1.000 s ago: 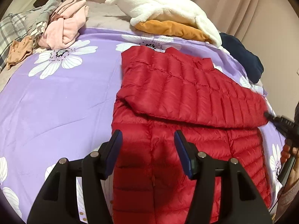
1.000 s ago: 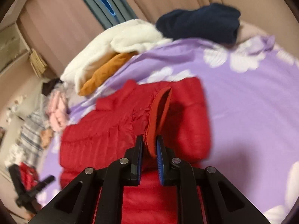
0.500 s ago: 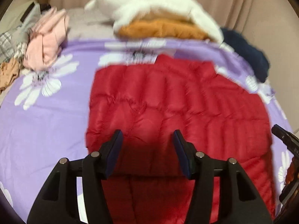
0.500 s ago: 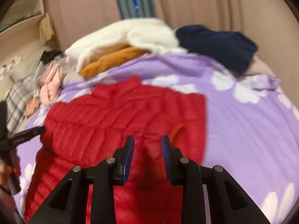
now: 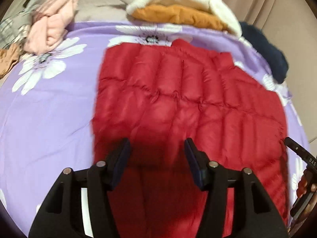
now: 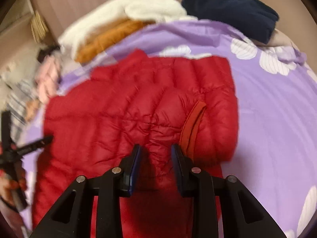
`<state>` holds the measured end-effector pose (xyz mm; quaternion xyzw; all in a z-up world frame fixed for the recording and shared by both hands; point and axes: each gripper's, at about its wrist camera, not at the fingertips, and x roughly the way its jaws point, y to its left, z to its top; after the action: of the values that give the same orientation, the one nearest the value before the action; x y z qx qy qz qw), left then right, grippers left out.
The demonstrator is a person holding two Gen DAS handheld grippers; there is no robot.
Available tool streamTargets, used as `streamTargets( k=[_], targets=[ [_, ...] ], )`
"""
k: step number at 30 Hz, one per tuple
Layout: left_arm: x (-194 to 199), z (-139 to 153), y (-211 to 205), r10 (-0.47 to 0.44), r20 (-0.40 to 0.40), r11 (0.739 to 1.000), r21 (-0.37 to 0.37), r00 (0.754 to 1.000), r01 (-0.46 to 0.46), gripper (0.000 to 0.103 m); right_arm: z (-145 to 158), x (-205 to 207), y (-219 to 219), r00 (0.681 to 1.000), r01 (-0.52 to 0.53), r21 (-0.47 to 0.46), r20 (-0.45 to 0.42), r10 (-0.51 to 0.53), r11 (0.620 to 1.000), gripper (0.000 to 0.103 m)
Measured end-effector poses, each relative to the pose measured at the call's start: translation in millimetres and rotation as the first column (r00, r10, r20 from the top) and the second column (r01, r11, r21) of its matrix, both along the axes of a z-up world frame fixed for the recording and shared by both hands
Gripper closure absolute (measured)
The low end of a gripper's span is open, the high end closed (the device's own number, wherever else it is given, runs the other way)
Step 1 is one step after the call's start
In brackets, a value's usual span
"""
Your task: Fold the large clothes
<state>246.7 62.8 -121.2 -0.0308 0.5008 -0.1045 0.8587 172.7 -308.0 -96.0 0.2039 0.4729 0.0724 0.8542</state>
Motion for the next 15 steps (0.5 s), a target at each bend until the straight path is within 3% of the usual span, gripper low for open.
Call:
streamTargets(
  k=[2,3,9,15],
  targets=[
    [-21.0,9.0,17.8,0.021,0.01,0.999,-0.026,1.0,-0.021,0.034,8.6,-20.5,-10.3,1.0,0.013,0.025,0.022,-0.014,1.0,0.054],
    [-34.3,12.6,30.2,0.035,0.011,0.998,-0.06,0.999,-0.035,0.03,11.6,-30.4,-15.7,0.999,0.02,0.038,0.028,-0.022,0.999,0.052],
    [-97.0,-0.6,90.0,0.142,-0.097,0.959,-0.231,0.985,-0.161,0.028,2.1,-88.0,-51.5,0.994,0.109,0.127,-0.036,-0.106,0.986,0.045],
    [-138.3,-24.5,102.4,0.147,-0.193,0.911,-0.356,0.97,-0.209,0.028,-23.6,-122.3,-59.2,0.984,0.137,0.194,-0.143,-0.11,0.971,0.044]
  ],
)
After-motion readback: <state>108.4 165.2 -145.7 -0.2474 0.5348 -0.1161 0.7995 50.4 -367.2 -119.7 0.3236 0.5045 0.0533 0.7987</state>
